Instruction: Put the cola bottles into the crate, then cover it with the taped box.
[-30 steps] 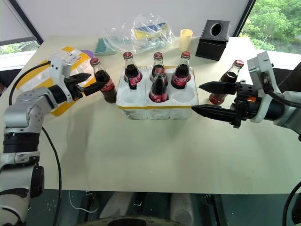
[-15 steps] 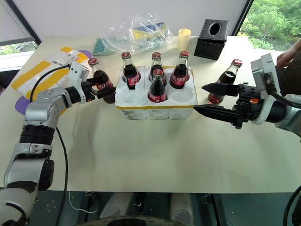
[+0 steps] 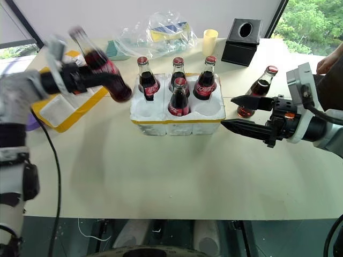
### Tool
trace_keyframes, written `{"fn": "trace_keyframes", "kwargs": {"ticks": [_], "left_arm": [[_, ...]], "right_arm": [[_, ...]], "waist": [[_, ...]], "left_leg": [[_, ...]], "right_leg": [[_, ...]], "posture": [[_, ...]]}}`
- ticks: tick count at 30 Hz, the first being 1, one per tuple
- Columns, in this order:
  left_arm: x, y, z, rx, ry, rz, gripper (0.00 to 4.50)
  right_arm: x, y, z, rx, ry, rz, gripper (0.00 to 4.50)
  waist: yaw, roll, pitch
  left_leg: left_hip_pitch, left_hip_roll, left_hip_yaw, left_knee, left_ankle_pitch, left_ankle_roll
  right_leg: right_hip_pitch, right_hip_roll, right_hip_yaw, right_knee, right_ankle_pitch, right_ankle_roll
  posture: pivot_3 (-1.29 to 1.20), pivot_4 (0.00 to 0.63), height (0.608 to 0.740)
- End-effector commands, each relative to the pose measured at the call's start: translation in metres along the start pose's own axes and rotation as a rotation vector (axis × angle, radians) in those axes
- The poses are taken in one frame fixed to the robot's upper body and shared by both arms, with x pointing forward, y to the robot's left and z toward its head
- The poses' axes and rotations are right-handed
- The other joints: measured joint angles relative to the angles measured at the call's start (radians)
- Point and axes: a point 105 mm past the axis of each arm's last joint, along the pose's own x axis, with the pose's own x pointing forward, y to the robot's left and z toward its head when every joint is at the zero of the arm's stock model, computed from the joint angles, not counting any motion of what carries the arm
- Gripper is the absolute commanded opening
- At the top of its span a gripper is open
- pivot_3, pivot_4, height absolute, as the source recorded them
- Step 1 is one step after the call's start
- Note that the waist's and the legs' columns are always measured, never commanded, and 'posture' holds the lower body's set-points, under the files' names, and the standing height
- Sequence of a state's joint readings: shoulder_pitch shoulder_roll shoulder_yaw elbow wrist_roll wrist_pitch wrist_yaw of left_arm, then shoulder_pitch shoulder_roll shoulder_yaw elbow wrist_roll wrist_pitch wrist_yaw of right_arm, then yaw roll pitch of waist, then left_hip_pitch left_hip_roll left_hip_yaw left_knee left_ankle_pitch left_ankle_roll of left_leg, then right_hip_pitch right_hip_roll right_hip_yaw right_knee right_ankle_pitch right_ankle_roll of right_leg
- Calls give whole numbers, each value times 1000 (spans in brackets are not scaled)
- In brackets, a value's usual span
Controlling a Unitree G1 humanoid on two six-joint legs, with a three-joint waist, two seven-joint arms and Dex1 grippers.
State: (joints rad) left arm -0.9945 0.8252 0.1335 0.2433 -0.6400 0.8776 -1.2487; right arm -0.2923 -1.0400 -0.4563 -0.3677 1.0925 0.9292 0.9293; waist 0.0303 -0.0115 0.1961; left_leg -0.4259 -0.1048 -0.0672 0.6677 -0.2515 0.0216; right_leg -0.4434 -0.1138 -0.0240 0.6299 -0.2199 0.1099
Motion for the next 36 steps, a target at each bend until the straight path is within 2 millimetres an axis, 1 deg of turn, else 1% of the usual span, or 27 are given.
{"fn": "trace_keyframes", "kwargs": {"ticks": [1,2,4,5,6,8,9,12,17,23,24,27,28,31,34,36], "left_arm": [[13,-35,19,69,9,-209,2776],[19,-34,16,80,20,-208,2776],[37,-29,0,118,71,-197,2776],[43,-26,-8,138,94,-190,2776],[49,-22,-18,184,132,-173,2776],[58,-17,-32,248,174,-148,2776],[62,-14,-36,270,181,-138,2776],[71,-6,-37,276,148,-107,2776],[78,6,-34,268,112,-67,2776],[79,8,-41,229,118,-82,2776],[79,7,-44,209,121,-90,2776],[79,2,-66,155,171,-109,2776],[78,0,-71,143,182,-120,2776],[76,-6,-77,119,195,-139,2776],[75,-7,-83,109,213,-125,2776],[74,-6,-87,104,221,-115,3814]], "right_arm": [[-3,3,11,-41,-46,-10,4500],[-2,3,11,-39,-49,-11,4500],[-2,4,11,-38,-56,-14,4500],[-2,4,10,-38,-57,-16,4500],[-2,5,10,-38,-59,-19,4500],[-3,5,11,-38,-61,-24,4500],[-4,5,11,-38,-62,-28,4500],[-6,6,12,-33,-68,-39,4500],[-6,7,10,-28,-65,-45,4500],[-6,6,11,-27,-68,-48,4500],[-6,5,11,-27,-68,-50,4500],[-6,4,11,-27,-67,-54,4500],[-6,3,11,-27,-68,-55,4500],[-7,1,11,-24,-71,-61,4500],[-6,0,9,-22,-71,-67,4500],[-6,-1,8,-23,-71,-71,4500]], "waist": [[4,0,0],[7,1,0],[12,1,0],[12,1,0],[10,1,0],[5,1,0],[3,0,0],[7,1,-1],[8,1,-1],[8,1,0],[9,1,0],[8,1,-1],[8,1,-1],[6,0,0],[5,0,0],[6,0,0]], "left_leg": [[0,0,0,0,0,0],[1,0,0,0,0,0],[5,0,0,0,-1,2],[7,0,-1,0,-2,5],[9,0,-2,0,-1,5],[10,0,-2,0,-1,5],[10,0,-2,0,-1,5],[8,1,-2,-1,-1,5],[8,0,-2,-1,-1,5],[8,0,-2,-1,-1,6],[8,0,-2,-1,-1,6],[8,0,-2,-1,-1,6],[8,0,-2,-1,-1,6],[8,0,-2,-1,-1,6],[6,0,-2,-1,-1,5],[6,0,-1,-1,0,4]], "right_leg": [[0,0,0,0,0,0],[1,0,0,0,0,0],[6,-1,0,0,0,0],[9,-1,0,0,0,0],[11,-1,-1,-1,0,0],[12,-1,-1,-2,0,0],[11,-1,0,-1,0,0],[8,0,0,0,0,0],[8,0,0,0,0,0],[8,-1,-1,0,0,0],[8,-1,-1,0,0,0],[8,-1,-1,0,0,0],[8,-1,-1,0,0,0],[8,-1,-1,0,0,0],[7,-1,-1,0,0,0],[7,-1,-1,0,0,0]], "posture": [[0,150,740],[0,150,740],[0,150,740],[0,150,740],[0,150,740],[0,150,740],[0,150,740],[0,150,740],[0,150,740],[0,150,740],[0,150,740],[0,150,740],[0,150,740],[0,150,740],[0,150,740],[0,150,740]]}}
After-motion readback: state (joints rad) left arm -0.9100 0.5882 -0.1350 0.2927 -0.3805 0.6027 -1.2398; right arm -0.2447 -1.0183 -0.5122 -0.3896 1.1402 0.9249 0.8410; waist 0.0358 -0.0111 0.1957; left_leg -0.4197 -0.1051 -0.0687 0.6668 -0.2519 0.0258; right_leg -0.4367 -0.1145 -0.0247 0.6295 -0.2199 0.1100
